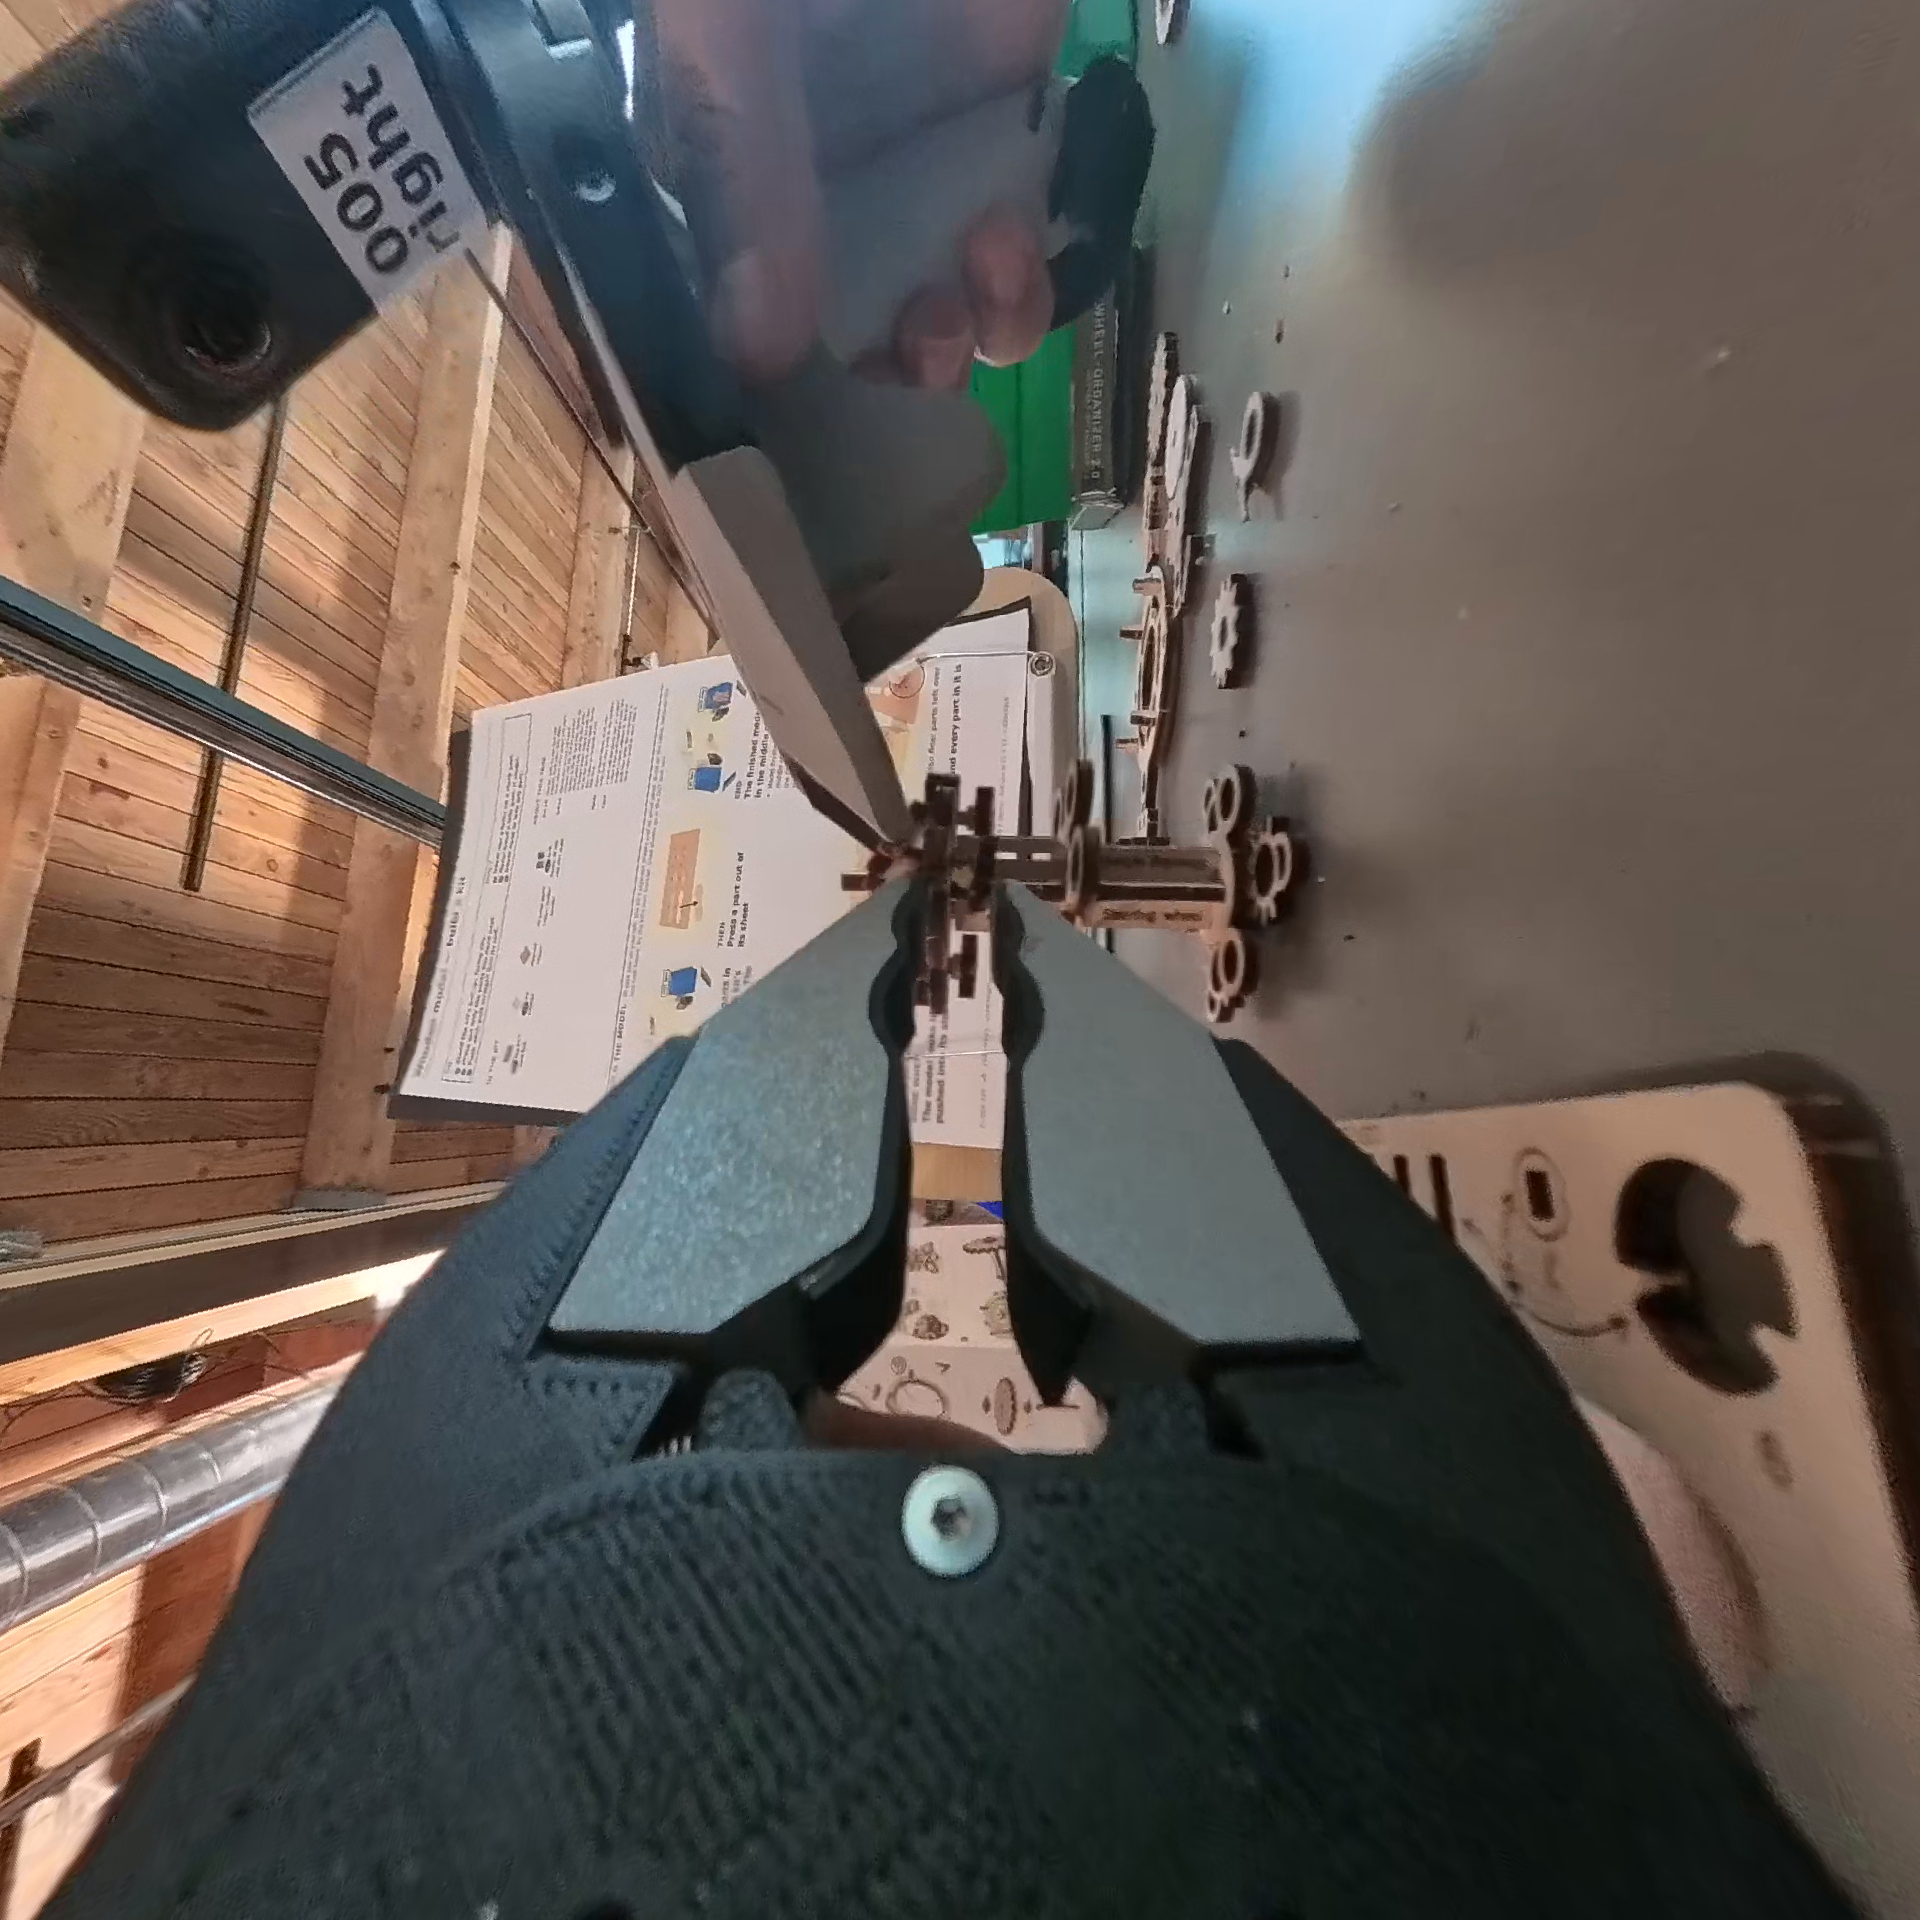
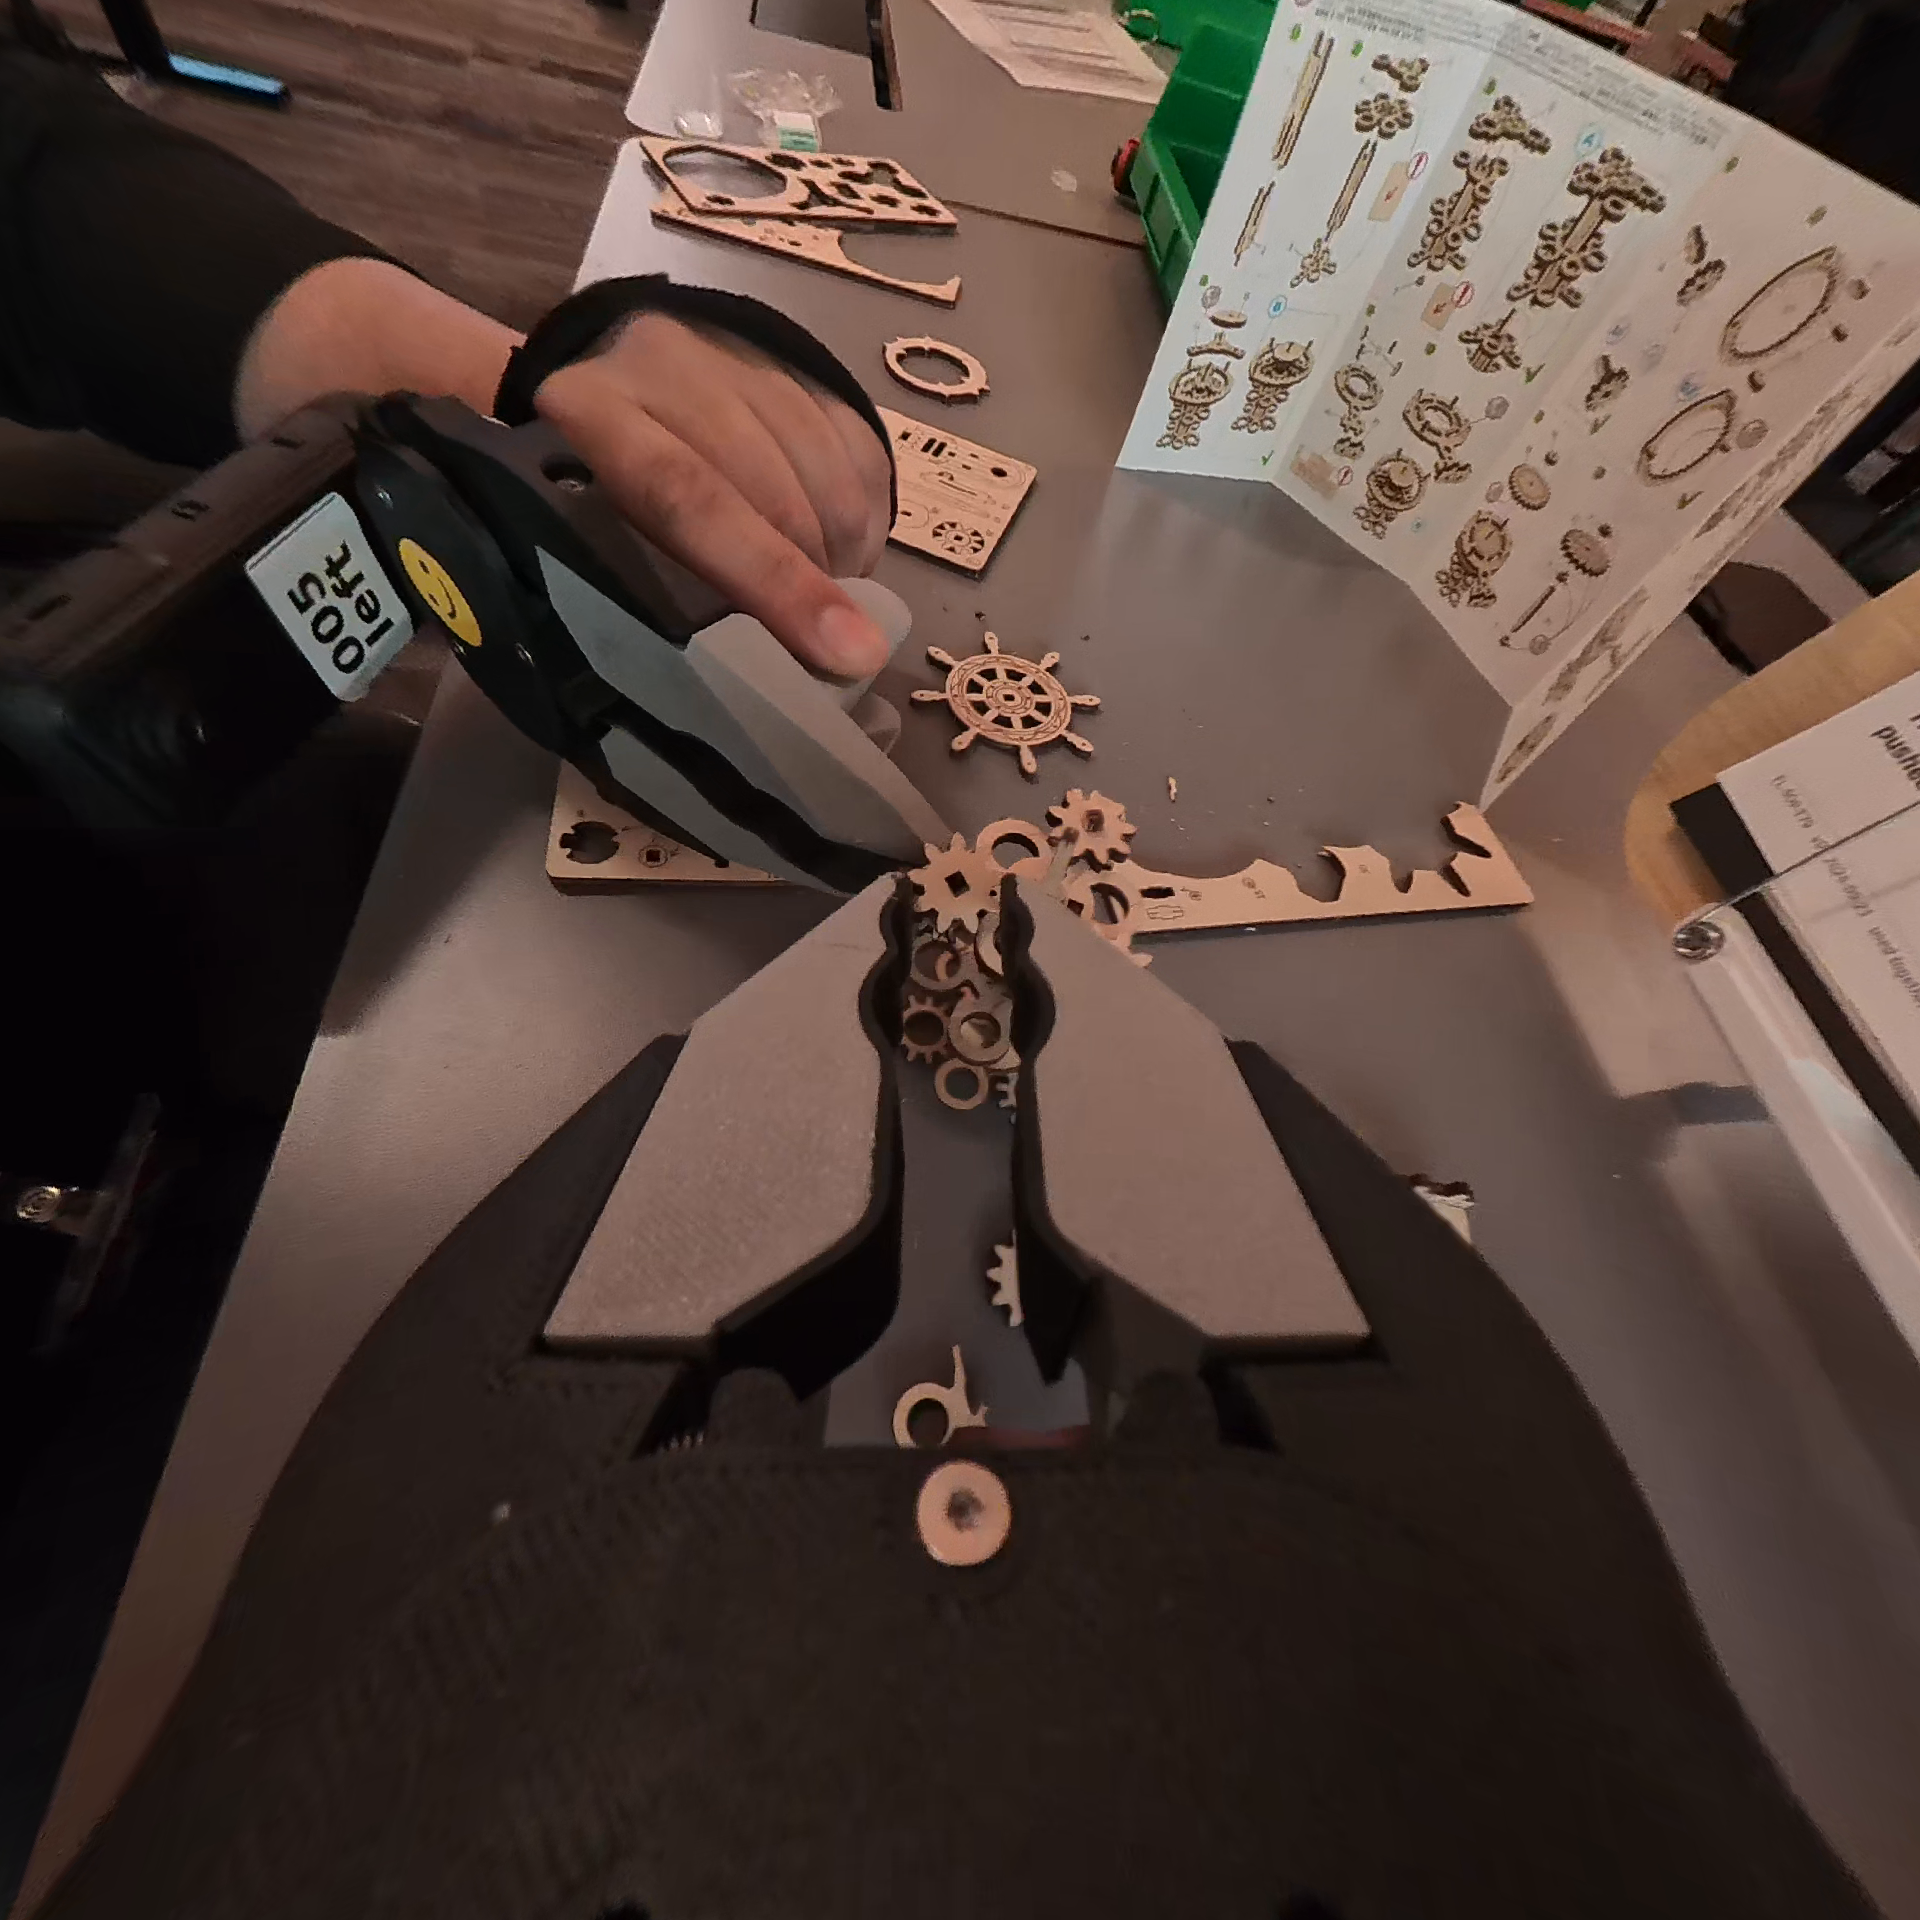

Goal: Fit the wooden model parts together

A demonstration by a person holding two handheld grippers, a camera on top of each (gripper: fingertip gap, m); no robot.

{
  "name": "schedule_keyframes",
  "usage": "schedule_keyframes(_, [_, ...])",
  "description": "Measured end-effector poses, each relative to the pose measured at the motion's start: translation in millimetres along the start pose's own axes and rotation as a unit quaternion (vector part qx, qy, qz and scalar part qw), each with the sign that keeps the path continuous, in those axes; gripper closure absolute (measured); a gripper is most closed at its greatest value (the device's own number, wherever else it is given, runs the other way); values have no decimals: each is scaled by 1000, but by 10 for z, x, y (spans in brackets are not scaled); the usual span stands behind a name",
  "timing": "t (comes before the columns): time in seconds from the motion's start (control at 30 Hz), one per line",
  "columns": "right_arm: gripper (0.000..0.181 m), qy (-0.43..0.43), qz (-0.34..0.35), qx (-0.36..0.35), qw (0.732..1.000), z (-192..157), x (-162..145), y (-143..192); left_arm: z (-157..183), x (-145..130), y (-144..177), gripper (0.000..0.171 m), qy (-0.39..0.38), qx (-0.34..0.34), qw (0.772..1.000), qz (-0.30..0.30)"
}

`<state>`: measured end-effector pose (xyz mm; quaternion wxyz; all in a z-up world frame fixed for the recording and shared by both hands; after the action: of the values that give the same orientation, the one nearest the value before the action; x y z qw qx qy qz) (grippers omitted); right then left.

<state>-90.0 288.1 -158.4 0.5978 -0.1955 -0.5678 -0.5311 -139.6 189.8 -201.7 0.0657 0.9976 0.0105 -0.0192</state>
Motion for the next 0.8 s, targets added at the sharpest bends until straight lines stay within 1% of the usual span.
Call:
schedule_keyframes(0.07, [169, -5, 8, 5, 1000, 4, 15, 22, -16, -5, 4, 165, 10, -1, 1000, 4])
schedule_keyframes(0.23, [169, -21, 24, -1, 999, 47, 41, 69, -15, 5, -8, 166, 8, -3, 1000, 3])
schedule_keyframes(0.33, [169, -32, 8, -7, 999, 112, -30, 109, -25, -4, -5, 165, 8, 0, 1000, 1])
schedule_keyframes(0.43, [169, -19, -18, -12, 1000, 139, -131, 145, -30, -7, -6, 165, 13, -1, 1000, 2])
schedule_keyframes(0.53, [168, -1, -34, 12, 999, 93, -180, 193, -35, -19, -9, 165, 13, 4, 1000, -1])
schedule_keyframes(0.63, [168, 0, -30, 74, 997, -20, -185, 225, -30, -26, -17, 166, 17, -4, 1000, -1])
schedule_keyframes(0.67, [168, 1, -41, 86, 995, -46, -210, 212, -29, -24, -17, 166, 18, -5, 1000, 0])
schedule_keyframes(0.8, [168, 26, -123, 76, 989, -91, -413, 68, -27, -26, -27, 166, 20, -7, 1000, -2])
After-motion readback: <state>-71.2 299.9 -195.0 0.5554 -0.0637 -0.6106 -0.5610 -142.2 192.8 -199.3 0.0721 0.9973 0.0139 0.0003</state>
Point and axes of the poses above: each gripper's, where its closed fingertips meet, y back along the fingers, x out of its top, z = x × y across the jaws, the point moved 7 cm from there along y, back along the fingers, and after that the axes turned 11 degrees about -x, right-handed, at the moved point
